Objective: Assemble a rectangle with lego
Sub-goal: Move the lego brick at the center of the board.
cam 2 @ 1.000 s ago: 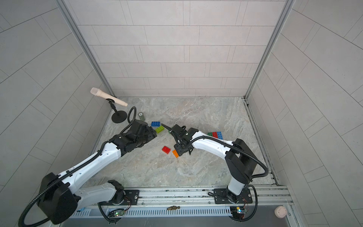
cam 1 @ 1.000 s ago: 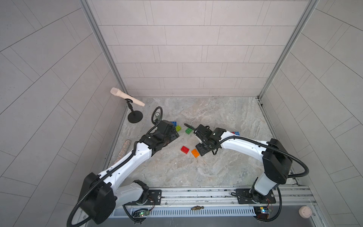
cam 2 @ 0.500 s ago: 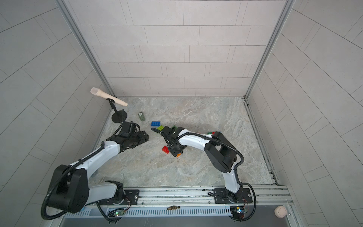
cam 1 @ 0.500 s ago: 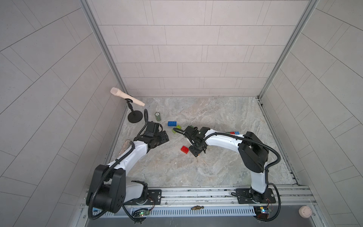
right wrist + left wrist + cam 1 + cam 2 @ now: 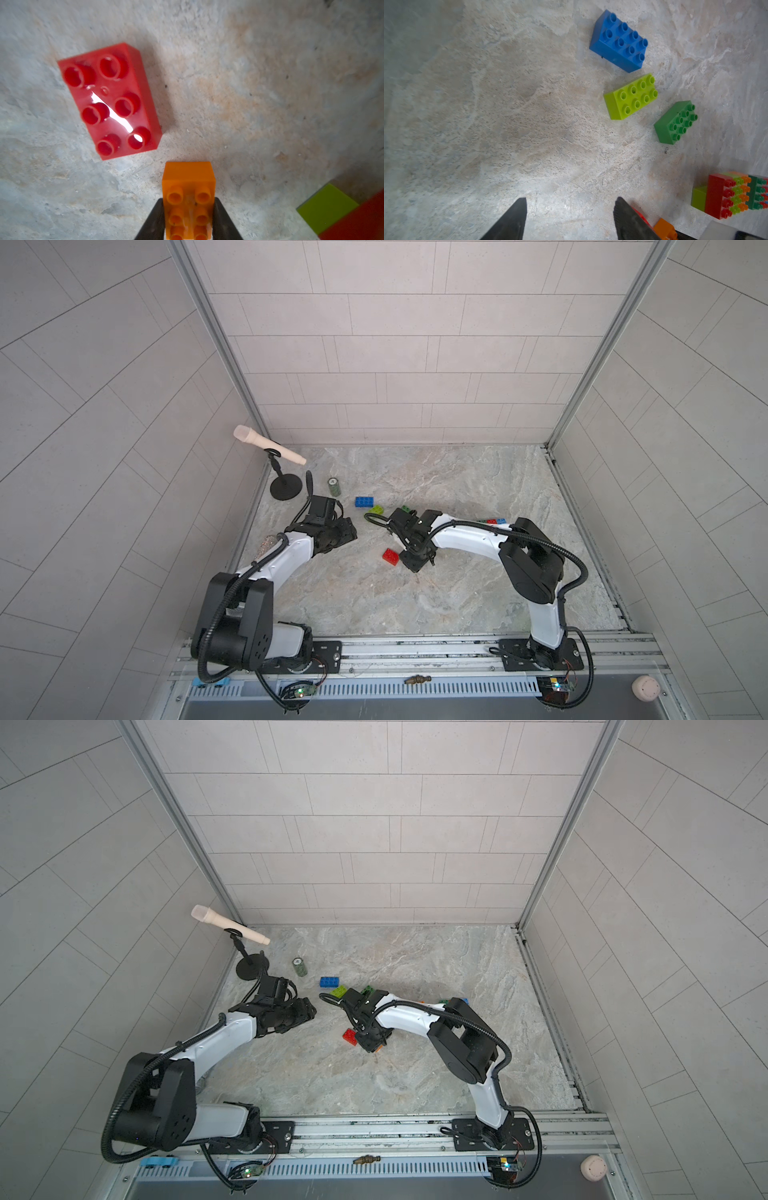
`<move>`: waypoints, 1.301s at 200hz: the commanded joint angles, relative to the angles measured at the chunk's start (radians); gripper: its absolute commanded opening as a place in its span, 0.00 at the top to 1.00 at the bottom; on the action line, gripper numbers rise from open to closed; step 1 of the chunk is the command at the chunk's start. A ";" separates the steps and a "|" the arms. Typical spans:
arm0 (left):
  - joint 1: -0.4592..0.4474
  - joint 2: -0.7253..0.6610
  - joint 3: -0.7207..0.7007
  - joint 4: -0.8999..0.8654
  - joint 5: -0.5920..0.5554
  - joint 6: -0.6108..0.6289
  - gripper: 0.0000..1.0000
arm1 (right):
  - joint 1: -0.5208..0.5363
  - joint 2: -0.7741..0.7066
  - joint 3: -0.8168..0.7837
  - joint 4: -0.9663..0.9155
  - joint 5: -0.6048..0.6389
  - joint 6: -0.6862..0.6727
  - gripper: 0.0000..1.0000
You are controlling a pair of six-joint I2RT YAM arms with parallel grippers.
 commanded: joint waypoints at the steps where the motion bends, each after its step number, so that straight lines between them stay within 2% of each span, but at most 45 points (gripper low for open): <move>1: 0.043 -0.012 -0.005 0.009 0.015 0.018 0.30 | 0.017 0.013 -0.001 -0.010 -0.030 -0.052 0.67; 59: 0.102 -0.016 -0.007 0.000 0.042 0.046 0.31 | 0.075 0.075 0.078 -0.049 -0.007 -0.089 0.71; 104: 0.117 -0.017 -0.017 0.003 0.057 0.049 0.31 | 0.069 0.122 0.120 -0.085 0.044 -0.082 0.73; 162: 0.119 -0.003 -0.016 0.016 0.070 0.047 0.31 | 0.064 0.098 0.097 -0.092 0.105 -0.093 0.76; 260: 0.119 0.016 -0.012 0.023 0.092 0.052 0.32 | 0.060 0.139 0.125 -0.086 0.078 -0.111 0.79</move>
